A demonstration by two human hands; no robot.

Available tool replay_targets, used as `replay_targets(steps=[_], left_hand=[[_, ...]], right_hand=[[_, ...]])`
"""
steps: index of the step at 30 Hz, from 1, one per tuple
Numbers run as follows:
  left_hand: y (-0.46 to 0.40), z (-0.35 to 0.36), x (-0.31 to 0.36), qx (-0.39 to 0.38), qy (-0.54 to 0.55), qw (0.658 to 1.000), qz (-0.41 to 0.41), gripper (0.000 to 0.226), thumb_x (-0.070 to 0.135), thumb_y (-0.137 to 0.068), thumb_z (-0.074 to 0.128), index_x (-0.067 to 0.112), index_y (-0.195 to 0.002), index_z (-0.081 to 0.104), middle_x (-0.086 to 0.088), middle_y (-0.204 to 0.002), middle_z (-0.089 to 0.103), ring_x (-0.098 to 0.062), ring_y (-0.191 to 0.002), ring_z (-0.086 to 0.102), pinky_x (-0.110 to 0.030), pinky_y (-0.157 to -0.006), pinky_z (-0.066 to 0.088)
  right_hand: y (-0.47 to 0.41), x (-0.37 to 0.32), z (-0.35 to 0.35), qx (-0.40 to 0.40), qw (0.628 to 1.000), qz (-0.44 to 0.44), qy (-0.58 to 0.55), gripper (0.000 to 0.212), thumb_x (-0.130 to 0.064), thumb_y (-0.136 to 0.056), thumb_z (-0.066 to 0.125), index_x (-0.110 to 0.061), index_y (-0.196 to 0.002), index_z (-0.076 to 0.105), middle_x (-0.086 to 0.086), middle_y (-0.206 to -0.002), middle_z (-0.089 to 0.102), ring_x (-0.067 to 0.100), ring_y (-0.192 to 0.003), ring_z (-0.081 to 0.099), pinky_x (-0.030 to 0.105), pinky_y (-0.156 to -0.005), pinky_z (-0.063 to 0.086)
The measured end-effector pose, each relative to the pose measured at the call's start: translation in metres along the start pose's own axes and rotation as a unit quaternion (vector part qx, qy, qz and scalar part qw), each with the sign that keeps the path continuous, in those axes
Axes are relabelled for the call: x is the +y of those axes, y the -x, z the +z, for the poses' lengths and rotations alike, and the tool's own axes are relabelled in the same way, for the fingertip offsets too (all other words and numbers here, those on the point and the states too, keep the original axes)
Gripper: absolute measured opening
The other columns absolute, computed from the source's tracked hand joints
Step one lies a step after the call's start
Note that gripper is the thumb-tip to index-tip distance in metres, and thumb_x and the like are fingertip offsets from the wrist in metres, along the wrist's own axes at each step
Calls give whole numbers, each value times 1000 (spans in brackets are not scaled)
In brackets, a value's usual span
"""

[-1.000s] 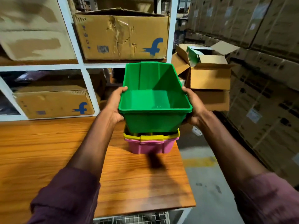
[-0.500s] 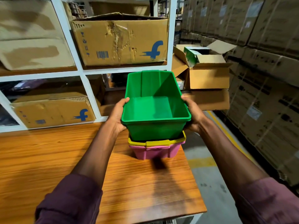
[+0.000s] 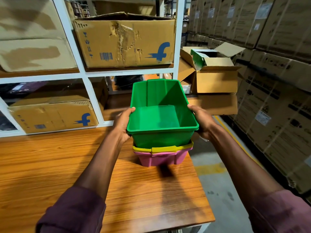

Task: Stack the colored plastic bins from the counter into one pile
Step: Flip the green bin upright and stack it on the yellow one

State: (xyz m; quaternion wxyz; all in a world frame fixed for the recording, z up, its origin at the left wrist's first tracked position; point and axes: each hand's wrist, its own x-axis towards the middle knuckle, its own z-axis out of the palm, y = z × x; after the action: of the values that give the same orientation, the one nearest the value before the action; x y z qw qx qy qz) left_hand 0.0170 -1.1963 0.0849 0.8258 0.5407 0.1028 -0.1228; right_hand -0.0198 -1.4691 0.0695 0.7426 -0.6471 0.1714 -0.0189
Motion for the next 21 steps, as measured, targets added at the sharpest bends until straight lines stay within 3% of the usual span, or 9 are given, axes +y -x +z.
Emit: replay_targets(steps=[4, 7, 9, 13, 17, 21], left_hand=[[-4, -3, -5, 31, -44, 997, 46, 20, 14, -97, 62, 7, -114, 70, -8, -84, 78, -19, -70, 75, -34, -63, 63], [-5, -3, -8, 40, -69, 995, 62, 17, 13, -98, 61, 8, -110, 72, 0, -71, 77, -14, -64, 74, -28, -58, 62], [-6, -4, -10, 40, -78, 994, 61, 20, 13, -98, 60, 8, -114, 71, 0, -73, 78, -14, -66, 74, -28, -59, 61], [-6, -4, -16, 45, -70, 995, 53, 25, 13, -99, 59, 9, -122, 69, -6, -91, 76, -16, -72, 73, -28, -59, 62], [-7, -5, -23, 52, -65, 996, 42, 31, 15, -100, 59, 11, -129, 67, -8, -99, 76, -18, -76, 74, -27, -56, 61], [-7, -6, -30, 47, -61, 996, 33, 31, 14, -101, 55, 11, -131, 65, -9, -100, 74, -18, -78, 71, -24, -54, 60]], right_hand=[[8, -5, 3, 21, 997, -13, 68, 21, -35, -107, 53, -25, -109, 72, 4, -113, 78, 19, -98, 75, 30, -69, 59], [6, 0, 1, 32, 996, -15, 76, 28, -33, -107, 53, -19, -122, 72, 4, -117, 76, 13, -88, 72, 15, -50, 51], [5, 4, 1, 33, 996, -16, 83, 32, -31, -108, 51, -14, -128, 70, 6, -118, 74, 11, -85, 69, 11, -41, 45], [2, 13, 2, 37, 995, -17, 95, 32, -30, -108, 52, -14, -128, 71, 7, -120, 73, 8, -81, 67, 9, -39, 42], [0, 22, 1, 36, 994, -8, 102, 35, -34, -108, 51, -17, -133, 69, 3, -125, 73, 4, -83, 68, 16, -53, 46], [-3, 33, 0, 39, 996, -8, 85, 35, -32, -108, 51, -15, -133, 69, 4, -122, 74, 3, -80, 68, 11, -47, 48]])
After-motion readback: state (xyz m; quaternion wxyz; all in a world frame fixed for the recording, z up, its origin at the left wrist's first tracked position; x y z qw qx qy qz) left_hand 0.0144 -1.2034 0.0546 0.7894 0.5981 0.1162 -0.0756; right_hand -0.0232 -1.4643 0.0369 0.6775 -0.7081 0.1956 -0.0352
